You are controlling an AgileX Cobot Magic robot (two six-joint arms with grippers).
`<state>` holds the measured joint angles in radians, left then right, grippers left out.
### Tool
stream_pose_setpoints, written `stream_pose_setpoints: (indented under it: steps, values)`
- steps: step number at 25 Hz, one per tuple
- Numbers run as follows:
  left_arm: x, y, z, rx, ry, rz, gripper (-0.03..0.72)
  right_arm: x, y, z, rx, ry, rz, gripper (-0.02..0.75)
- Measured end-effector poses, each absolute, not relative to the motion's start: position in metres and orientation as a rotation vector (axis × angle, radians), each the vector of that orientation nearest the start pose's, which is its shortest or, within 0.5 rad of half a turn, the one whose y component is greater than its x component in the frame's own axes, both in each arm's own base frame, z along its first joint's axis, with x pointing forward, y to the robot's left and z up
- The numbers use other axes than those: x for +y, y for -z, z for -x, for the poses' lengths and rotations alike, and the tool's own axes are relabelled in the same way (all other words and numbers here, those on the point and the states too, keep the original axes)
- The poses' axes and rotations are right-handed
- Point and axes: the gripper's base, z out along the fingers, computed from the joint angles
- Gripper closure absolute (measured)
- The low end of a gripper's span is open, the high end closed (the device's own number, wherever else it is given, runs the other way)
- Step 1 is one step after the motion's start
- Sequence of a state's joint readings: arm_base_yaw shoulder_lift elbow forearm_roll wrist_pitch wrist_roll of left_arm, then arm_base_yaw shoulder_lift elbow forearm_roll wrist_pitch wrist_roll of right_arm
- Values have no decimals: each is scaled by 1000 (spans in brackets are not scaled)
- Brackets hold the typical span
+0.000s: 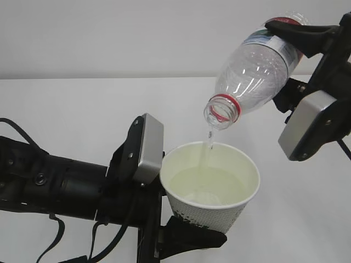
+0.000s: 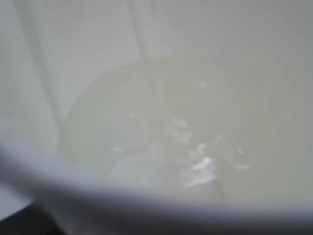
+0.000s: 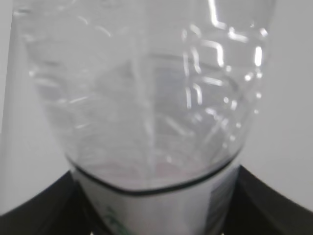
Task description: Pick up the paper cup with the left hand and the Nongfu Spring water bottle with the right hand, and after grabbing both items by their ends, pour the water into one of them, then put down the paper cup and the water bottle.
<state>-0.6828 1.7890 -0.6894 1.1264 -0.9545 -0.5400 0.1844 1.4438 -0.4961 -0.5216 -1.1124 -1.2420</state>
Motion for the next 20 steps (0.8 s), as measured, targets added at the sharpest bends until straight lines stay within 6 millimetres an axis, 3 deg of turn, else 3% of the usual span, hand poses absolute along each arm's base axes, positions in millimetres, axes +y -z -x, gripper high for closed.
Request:
stream_pose_setpoints:
  steps: [20]
  values:
    - [-245, -162, -195, 1447, 1053, -1422, 196, 88, -248, -251, 717, 646, 1234, 230]
